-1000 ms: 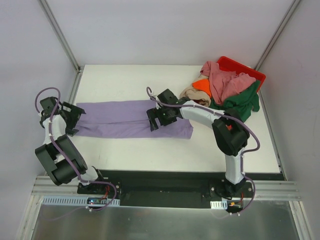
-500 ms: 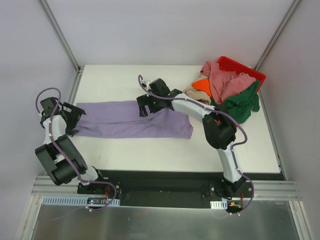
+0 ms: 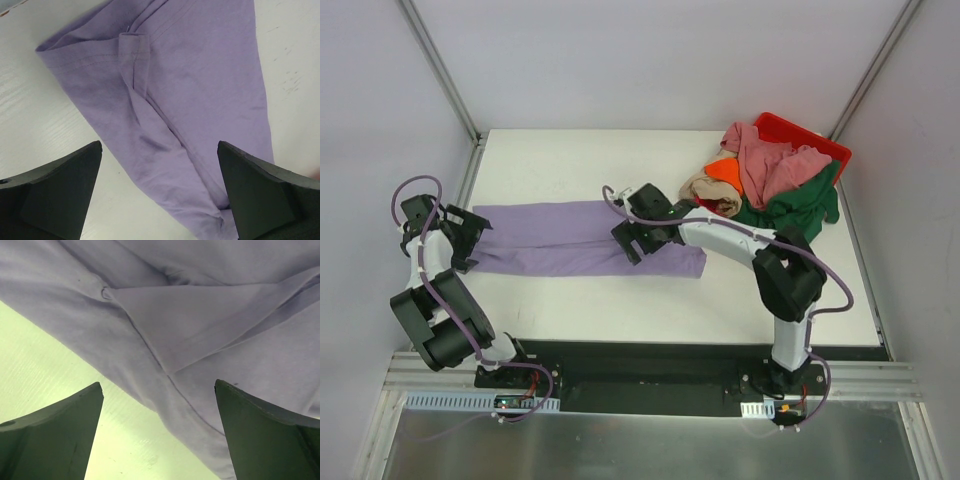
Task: Fold and stack the t-shirts
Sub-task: Fold the other side of the tshirt into a rectangle
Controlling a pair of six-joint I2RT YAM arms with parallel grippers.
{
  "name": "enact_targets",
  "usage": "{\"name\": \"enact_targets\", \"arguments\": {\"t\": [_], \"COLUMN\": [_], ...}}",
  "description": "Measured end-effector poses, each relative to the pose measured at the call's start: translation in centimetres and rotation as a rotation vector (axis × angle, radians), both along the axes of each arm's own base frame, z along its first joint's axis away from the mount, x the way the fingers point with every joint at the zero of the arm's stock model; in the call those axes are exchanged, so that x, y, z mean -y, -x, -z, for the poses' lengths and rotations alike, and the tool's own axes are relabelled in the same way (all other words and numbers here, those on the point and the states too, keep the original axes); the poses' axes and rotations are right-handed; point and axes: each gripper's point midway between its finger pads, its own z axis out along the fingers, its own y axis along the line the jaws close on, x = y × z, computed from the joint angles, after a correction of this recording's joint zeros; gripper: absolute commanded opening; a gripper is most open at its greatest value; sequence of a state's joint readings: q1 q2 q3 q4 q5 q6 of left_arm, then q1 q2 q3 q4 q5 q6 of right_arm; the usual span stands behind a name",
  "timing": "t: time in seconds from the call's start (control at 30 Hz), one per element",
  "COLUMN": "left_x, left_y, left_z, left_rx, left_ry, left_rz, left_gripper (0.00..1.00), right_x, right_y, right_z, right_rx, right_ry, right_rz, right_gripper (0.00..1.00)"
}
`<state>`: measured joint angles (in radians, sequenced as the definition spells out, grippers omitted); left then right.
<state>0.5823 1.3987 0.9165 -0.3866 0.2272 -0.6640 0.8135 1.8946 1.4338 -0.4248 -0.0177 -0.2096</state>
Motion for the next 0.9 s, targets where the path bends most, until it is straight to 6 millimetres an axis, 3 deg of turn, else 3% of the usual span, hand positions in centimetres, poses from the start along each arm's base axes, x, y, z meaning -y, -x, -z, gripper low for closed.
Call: {"name": "enact_targets", "arguments": {"t": [0.13, 0.37, 0.6, 0.8, 0.87, 0.9], "left_x": [0.0, 0.2, 0.2, 0.2, 0.2, 0.2], "left_y": [0.0, 0.2, 0.3, 0.3, 0.3, 0.3], "left_z": [0.0, -0.6, -0.6, -0.5, -0.5, -0.5], "left_rx": [0.001, 0.018, 0.019, 0.017, 0.016, 0.017], "left_ry": [0.000, -0.011, -0.012, -0.010, -0.010, -0.010], "left_rz": [0.000, 0.000, 0.000, 0.000, 0.000, 0.000], "left_gripper": [0.99, 0.99, 0.99, 0.99, 0.99, 0.99], "right_x": [-0.6, -0.5, -0.3, -0.3, -0.4, -0.4], "right_y": [0.6, -1.8, -1.7, -1.5, -1.5, -1.5], "right_z": [1.3, 2.5, 3.2, 3.3, 3.3, 3.3], "right_rx": [0.022, 0.061, 0.039, 0.028, 0.025, 0.025], "right_ry": [0.074, 0.133, 0.153, 0.148, 0.145, 0.143], "right_rz": [0.013, 0.113, 0.136, 0.149, 0.157, 0.159], "right_gripper": [0.90, 0.80, 0.68, 0.40, 0.20, 0.17]}}
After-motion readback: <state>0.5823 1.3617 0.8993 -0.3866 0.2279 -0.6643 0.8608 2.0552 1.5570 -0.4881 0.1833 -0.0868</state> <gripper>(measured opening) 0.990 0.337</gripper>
